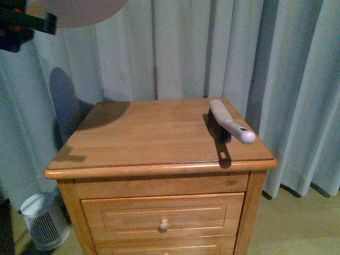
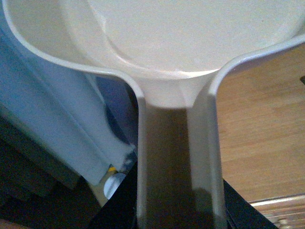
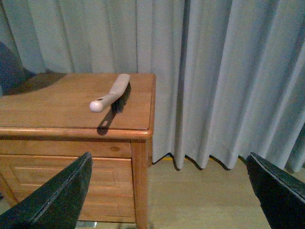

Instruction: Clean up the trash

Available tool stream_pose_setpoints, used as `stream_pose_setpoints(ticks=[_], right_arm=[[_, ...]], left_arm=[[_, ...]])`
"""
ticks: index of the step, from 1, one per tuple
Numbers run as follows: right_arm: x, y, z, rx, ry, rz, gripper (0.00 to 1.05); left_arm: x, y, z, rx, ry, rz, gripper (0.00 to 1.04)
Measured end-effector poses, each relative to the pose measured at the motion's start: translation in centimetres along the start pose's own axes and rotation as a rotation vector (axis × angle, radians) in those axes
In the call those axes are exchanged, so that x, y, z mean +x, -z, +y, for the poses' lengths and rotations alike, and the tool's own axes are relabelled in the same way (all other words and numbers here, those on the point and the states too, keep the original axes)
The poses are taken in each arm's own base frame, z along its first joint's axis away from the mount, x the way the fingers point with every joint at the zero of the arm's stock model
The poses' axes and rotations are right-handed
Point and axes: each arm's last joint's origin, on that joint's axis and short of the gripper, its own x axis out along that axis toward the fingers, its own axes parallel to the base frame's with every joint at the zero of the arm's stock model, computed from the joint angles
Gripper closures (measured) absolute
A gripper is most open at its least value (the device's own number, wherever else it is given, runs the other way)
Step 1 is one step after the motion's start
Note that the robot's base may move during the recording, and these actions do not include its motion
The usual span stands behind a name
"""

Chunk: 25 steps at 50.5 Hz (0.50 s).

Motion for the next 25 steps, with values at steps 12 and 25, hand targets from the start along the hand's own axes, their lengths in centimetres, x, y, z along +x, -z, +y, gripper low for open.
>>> stream_pose_setpoints(ticks=[12, 25], right_arm=[[0.0, 0.0, 0.0, 0.000, 0.000, 0.000, 0.07], [0.0, 0.0, 0.0, 0.000, 0.000, 0.000, 0.07]], left_arm=[[-10.2, 2.3, 3.7, 0.041, -0.059, -0.103, 0.80], [-14.7, 5.1, 4.3, 0.042, -0.068, -0.122, 0.80]])
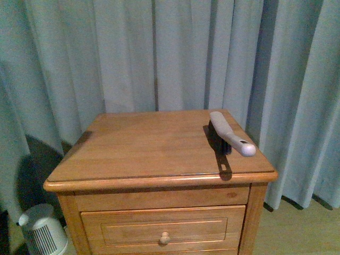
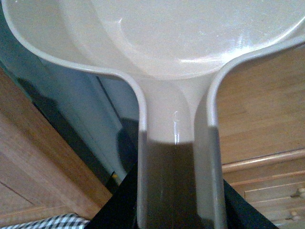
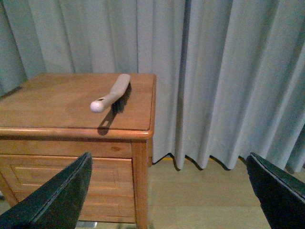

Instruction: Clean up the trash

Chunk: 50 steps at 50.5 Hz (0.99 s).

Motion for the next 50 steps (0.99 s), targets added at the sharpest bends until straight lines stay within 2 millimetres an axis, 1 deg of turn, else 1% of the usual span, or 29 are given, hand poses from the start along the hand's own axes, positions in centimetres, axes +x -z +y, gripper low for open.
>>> stream_pose_setpoints(ticks=[5, 10, 24, 36, 39, 42, 46, 50], right_arm=[[0.0, 0.0, 0.0, 0.000, 0.000, 0.000, 0.07], [0.0, 0.0, 0.0, 0.000, 0.000, 0.000, 0.07], [0.0, 0.0, 0.0, 0.000, 0.000, 0.000, 0.07], [0.0, 0.0, 0.0, -0.003, 0.010, 0.006, 0.07], [0.1, 0.4, 0.1, -0.049, 0.166, 0.168, 0.07], [0.6, 0.8, 0.1, -0.079, 0.227, 0.263, 0.07], [1.5, 0.2, 0.0, -0.073, 0.240, 0.306, 0.07], [2.9, -1.5, -0.1, -0.037, 0.234, 0.291, 0.07]], left_arm=[[-1.4, 1.0, -0.1, 0.007, 0.006, -0.005, 0.80], [-2.1, 1.5, -0.1, 0.005, 0.004, -0.007, 0.80], [-2.0, 2.3, -0.4, -0.032, 0.010, 0.021, 0.80], [-2.0, 2.4, -0.4, -0.055, 0.013, 0.025, 0.80], [-2.0, 2.5, -0.4, -0.056, 0.015, 0.025, 0.80], [-2.1, 2.4, -0.4, -0.057, 0.015, 0.024, 0.80], [-2.1, 2.5, -0.4, -0.057, 0.015, 0.025, 0.80], [-2.1, 2.5, -0.4, -0.057, 0.016, 0.025, 0.80]])
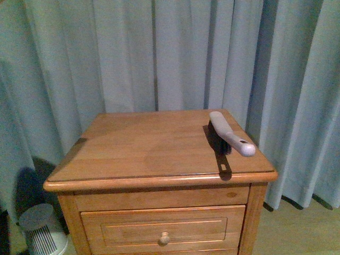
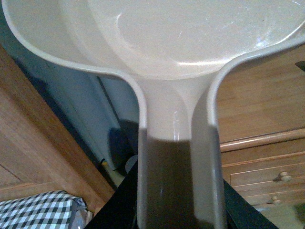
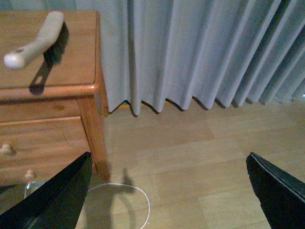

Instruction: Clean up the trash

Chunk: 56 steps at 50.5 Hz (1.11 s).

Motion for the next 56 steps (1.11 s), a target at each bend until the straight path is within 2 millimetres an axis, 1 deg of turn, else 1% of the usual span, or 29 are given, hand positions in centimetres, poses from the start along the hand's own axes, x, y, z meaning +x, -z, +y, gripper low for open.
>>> stream_pose_setpoints(ticks=[2, 6, 7, 14, 16, 18, 21, 22, 23, 25, 27, 30, 33, 37, 46, 50, 56], right_arm=[[0.5, -1.0, 0.1, 0.011, 0.002, 0.002, 0.07], [2.1, -3.5, 0.4, 0.046, -0.006, 0.026, 0.07], [2.4, -3.8, 0.5, 0.047, -0.006, 0.033, 0.07], [5.7, -7.3, 1.7, 0.093, -0.010, 0.103, 0.07], [6.9, -8.6, 2.3, 0.104, -0.010, 0.124, 0.07], [7.9, -9.4, 2.9, 0.107, -0.016, 0.145, 0.07], [9.6, -10.7, 4.2, 0.115, -0.021, 0.178, 0.07], [10.3, -11.4, 4.9, 0.118, -0.029, 0.183, 0.07], [10.6, -11.7, 5.2, 0.121, -0.032, 0.184, 0.07], [11.9, -13.4, 6.7, 0.135, -0.053, 0.187, 0.07], [12.9, -14.6, 7.9, 0.149, -0.071, 0.202, 0.07], [14.2, -15.6, 9.6, 0.168, -0.088, 0.236, 0.07], [15.4, -15.8, 10.9, 0.181, -0.092, 0.277, 0.07], [16.7, -15.4, 12.0, 0.186, -0.086, 0.322, 0.07], [20.1, -13.3, 14.3, 0.223, -0.064, 0.457, 0.07], [21.5, -12.7, 15.1, 0.235, -0.059, 0.485, 0.07], [23.2, -12.3, 16.5, 0.232, -0.055, 0.495, 0.07]], left_arm=[[0.0, 0.0, 0.0, 0.000, -0.001, 0.000, 0.80], [0.0, 0.0, 0.0, 0.000, 0.000, 0.000, 0.80], [0.0, 0.0, 0.0, 0.000, 0.000, 0.000, 0.80], [0.0, 0.0, 0.0, 0.000, 0.000, 0.000, 0.80], [0.0, 0.0, 0.0, 0.000, 0.000, 0.000, 0.80], [0.0, 0.0, 0.0, 0.000, 0.000, 0.000, 0.80], [0.0, 0.0, 0.0, 0.000, 0.000, 0.000, 0.80], [0.0, 0.0, 0.0, 0.000, 0.000, 0.000, 0.80], [0.0, 0.0, 0.0, 0.000, 0.000, 0.000, 0.80], [0.0, 0.0, 0.0, 0.000, 0.000, 0.000, 0.80], [0.0, 0.0, 0.0, 0.000, 0.000, 0.000, 0.80], [0.0, 0.0, 0.0, 0.000, 0.000, 0.000, 0.80], [0.0, 0.0, 0.0, 0.000, -0.001, -0.001, 0.80], [0.0, 0.0, 0.0, 0.000, -0.001, -0.001, 0.80], [0.0, 0.0, 0.0, 0.000, -0.001, -0.001, 0.80], [0.0, 0.0, 0.0, -0.001, -0.001, -0.001, 0.80], [0.0, 0.0, 0.0, 0.000, 0.000, 0.000, 0.80]])
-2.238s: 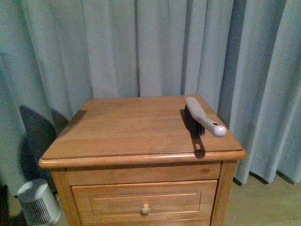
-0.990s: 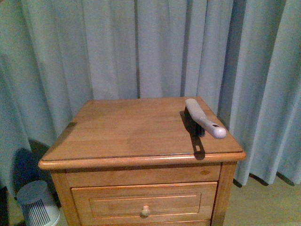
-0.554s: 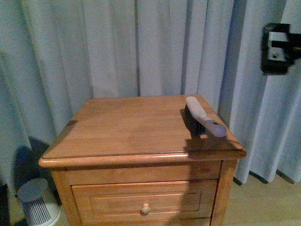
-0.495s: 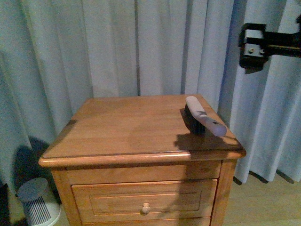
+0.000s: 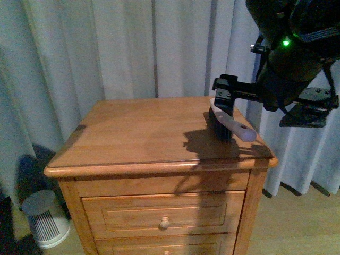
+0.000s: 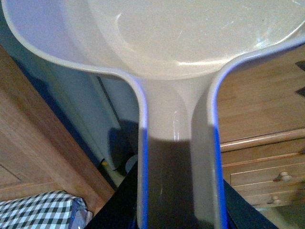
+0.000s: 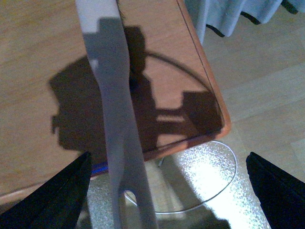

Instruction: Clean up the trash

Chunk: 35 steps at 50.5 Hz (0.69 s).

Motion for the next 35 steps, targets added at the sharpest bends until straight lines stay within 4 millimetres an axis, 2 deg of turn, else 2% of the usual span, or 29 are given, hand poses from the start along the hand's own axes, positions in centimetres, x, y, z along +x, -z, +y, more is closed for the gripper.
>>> stream_pose_setpoints(ticks=[8, 16, 27, 35], right_arm=[[2.0, 0.2, 1.7, -0.002, 0.003, 0.017, 0.07], [3.6, 1.4, 2.0, -0.013, 0.027, 0.058, 0.07], [4.4, 2.1, 2.1, -0.018, 0.042, 0.075, 0.08], [4.4, 2.1, 2.3, -0.014, 0.034, 0.067, 0.35]], left_arm=[[0.0, 0.0, 0.0, 0.000, 0.000, 0.000, 0.80], [0.0, 0.0, 0.0, 0.000, 0.000, 0.000, 0.80], [0.0, 0.0, 0.0, 0.000, 0.000, 0.000, 0.80], [0.0, 0.0, 0.0, 0.000, 0.000, 0.000, 0.80]])
